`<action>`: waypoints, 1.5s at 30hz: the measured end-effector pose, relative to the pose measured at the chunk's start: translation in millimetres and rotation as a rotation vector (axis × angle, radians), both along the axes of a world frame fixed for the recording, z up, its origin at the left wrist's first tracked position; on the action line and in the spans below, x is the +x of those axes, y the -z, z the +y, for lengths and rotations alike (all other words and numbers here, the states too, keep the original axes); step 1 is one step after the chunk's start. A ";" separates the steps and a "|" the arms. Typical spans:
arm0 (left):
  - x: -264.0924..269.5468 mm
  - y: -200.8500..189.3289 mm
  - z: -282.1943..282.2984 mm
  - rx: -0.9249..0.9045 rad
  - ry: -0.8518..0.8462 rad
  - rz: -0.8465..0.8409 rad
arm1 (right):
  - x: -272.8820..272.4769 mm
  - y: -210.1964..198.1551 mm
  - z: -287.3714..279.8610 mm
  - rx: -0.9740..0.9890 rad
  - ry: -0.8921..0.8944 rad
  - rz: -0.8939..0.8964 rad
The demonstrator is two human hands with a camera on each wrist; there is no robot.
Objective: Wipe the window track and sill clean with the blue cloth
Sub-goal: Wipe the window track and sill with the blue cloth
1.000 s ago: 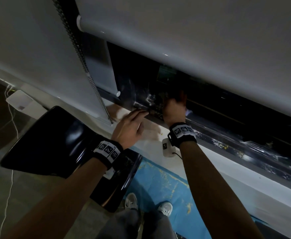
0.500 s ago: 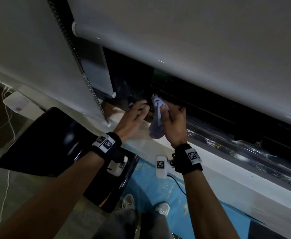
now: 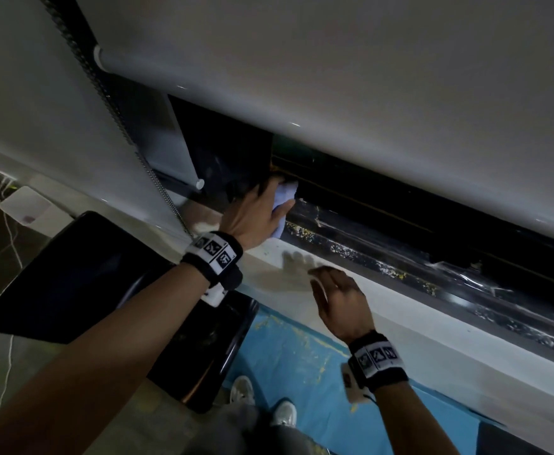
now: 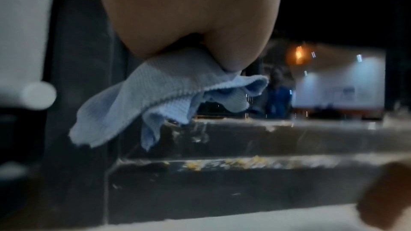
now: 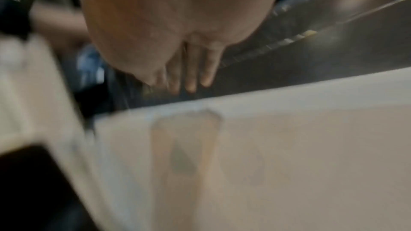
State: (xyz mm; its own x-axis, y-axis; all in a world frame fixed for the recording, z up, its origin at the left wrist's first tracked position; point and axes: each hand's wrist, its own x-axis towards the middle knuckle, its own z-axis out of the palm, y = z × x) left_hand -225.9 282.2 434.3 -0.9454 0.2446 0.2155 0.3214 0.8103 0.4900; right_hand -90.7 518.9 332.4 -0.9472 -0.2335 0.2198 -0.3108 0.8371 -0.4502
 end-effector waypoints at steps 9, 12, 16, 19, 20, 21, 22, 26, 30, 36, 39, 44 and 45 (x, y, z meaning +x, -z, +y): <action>-42.4 50.9 25.0 -0.297 0.030 0.299 | -10.8 69.4 88.2 0.341 -0.330 0.048; -46.8 55.4 36.7 -0.333 -0.013 0.272 | -14.3 76.0 88.9 0.391 -0.352 0.092; -41.2 71.1 46.6 -0.376 -0.093 0.315 | -17.1 79.3 90.7 0.425 -0.395 0.103; -33.6 76.3 45.1 -0.383 -0.061 0.341 | -18.9 76.9 95.5 0.455 -0.436 0.037; -40.2 70.9 40.1 -0.380 -0.016 0.340 | -20.3 73.9 98.1 0.465 -0.462 0.012; -49.3 64.6 36.8 -0.419 0.040 0.332 | -21.7 70.8 100.2 0.469 -0.486 -0.010; -58.7 58.8 34.6 -0.485 0.084 0.330 | -23.0 68.4 101.8 0.470 -0.502 -0.024; -41.0 61.7 56.8 -0.384 -0.074 0.335 | -25.0 70.5 103.0 0.461 -0.501 0.016; -16.3 76.3 61.9 -0.288 -0.079 0.293 | -23.1 72.0 100.8 0.420 -0.463 0.064; -63.2 53.3 50.3 -0.442 -0.013 0.353 | -23.9 73.7 100.3 0.435 -0.450 0.092; -24.6 62.8 58.6 -0.279 -0.140 0.295 | -24.4 75.0 100.2 0.450 -0.451 0.085; -49.5 71.5 38.6 -0.434 0.044 0.289 | -23.3 74.7 98.8 0.439 -0.445 0.090; -64.0 67.0 36.1 -0.481 0.052 0.274 | -23.7 74.2 98.2 0.435 -0.441 0.087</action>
State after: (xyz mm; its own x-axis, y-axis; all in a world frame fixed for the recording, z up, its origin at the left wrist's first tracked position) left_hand -289.8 318.4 367.4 -0.8545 0.4209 0.3043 0.4304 0.9018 -0.0388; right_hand -114.4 617.1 258.2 -0.7238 -0.6842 0.0890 -0.6894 0.7223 -0.0545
